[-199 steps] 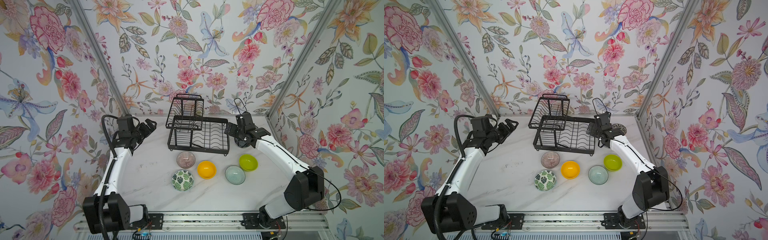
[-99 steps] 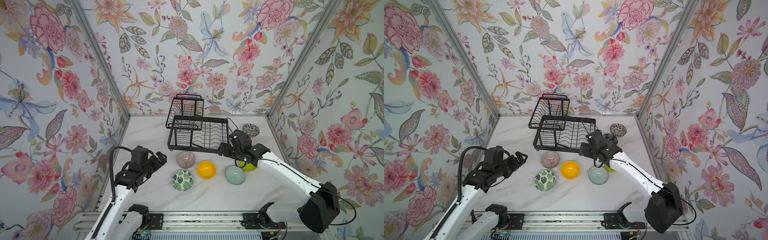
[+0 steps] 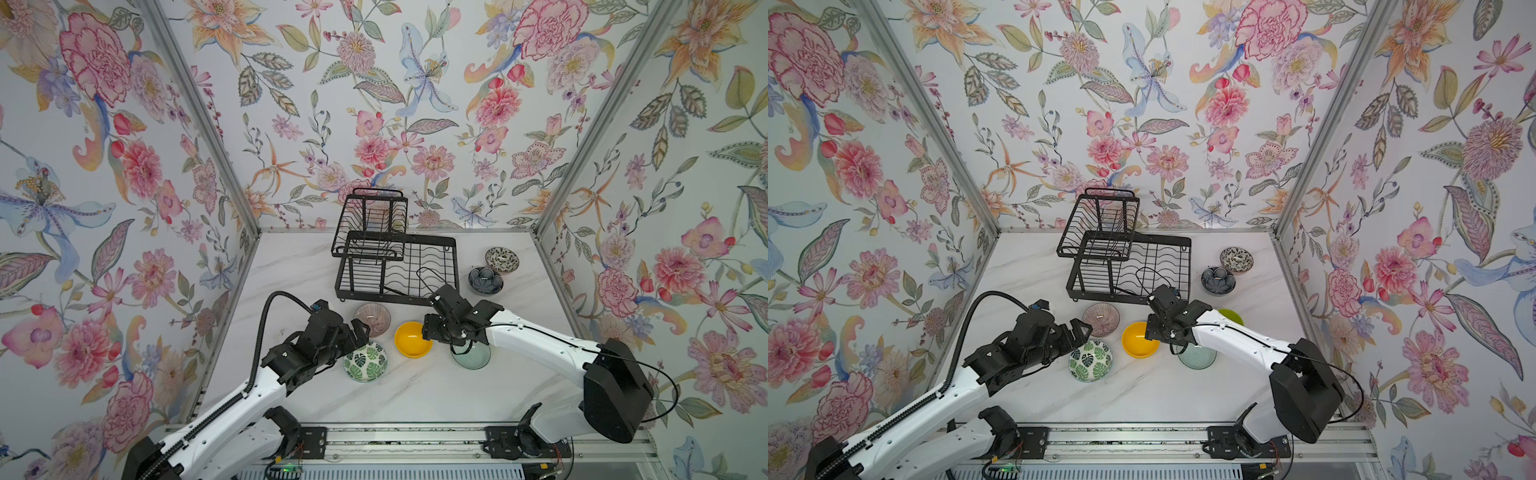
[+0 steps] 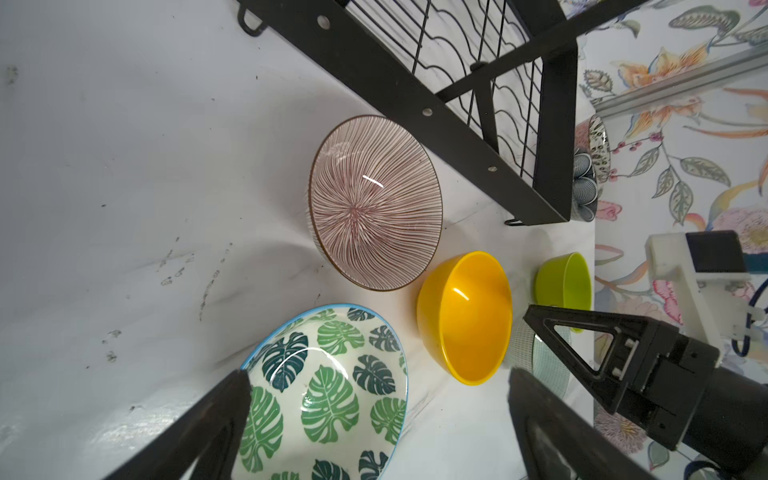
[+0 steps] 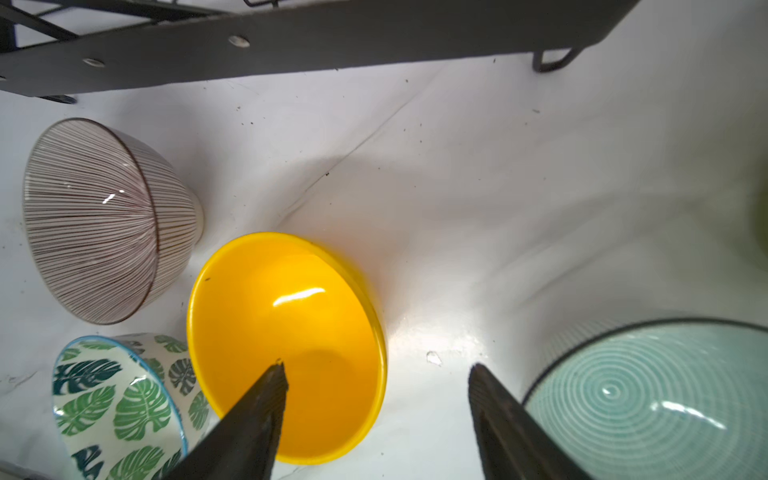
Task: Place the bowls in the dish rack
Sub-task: 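Grasp the yellow bowl rim with the right gripper while the left nears the rack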
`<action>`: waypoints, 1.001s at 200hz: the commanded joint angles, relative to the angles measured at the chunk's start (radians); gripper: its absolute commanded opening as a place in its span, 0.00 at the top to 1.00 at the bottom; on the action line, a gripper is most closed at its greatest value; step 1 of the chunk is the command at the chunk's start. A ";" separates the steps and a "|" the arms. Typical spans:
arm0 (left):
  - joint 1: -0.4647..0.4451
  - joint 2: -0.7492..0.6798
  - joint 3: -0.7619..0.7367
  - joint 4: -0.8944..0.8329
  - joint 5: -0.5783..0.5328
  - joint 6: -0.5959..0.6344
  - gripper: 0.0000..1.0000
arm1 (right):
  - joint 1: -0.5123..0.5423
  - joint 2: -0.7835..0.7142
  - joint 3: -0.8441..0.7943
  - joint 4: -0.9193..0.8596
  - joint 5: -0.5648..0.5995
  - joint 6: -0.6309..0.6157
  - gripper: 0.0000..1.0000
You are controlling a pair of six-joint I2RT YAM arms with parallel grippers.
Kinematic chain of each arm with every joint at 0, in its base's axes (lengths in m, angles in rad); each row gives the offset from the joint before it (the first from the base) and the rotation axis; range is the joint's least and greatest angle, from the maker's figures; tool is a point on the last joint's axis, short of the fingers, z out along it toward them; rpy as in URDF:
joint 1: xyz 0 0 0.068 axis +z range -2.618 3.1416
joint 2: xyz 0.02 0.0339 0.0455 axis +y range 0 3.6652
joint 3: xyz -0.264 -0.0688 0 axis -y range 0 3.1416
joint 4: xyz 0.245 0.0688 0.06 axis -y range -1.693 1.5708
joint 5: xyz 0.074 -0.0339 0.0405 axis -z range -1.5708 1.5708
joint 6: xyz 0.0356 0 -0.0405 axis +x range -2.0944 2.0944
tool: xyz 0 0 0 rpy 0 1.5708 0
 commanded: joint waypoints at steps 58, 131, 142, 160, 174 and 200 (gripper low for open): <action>-0.035 0.015 0.018 -0.007 -0.156 0.280 0.01 | 0.043 0.133 -0.050 0.076 0.015 0.152 0.55; -0.033 0.023 0.066 -0.005 -0.403 0.485 0.01 | 0.011 0.162 -0.012 0.092 0.053 0.072 0.91; -0.031 0.011 0.068 -0.003 -0.432 0.481 0.01 | 0.004 0.149 -0.004 0.092 0.066 0.067 0.94; -0.018 -0.010 0.083 -0.030 -0.487 0.466 0.01 | -0.016 0.129 0.026 0.085 0.078 0.057 0.97; 0.003 -0.024 0.099 -0.034 -0.475 0.440 0.01 | -0.036 0.113 0.059 0.067 0.079 0.047 0.98; 0.016 -0.038 0.147 0.062 -0.217 0.518 0.01 | -0.062 0.081 0.130 0.015 0.131 -0.002 1.00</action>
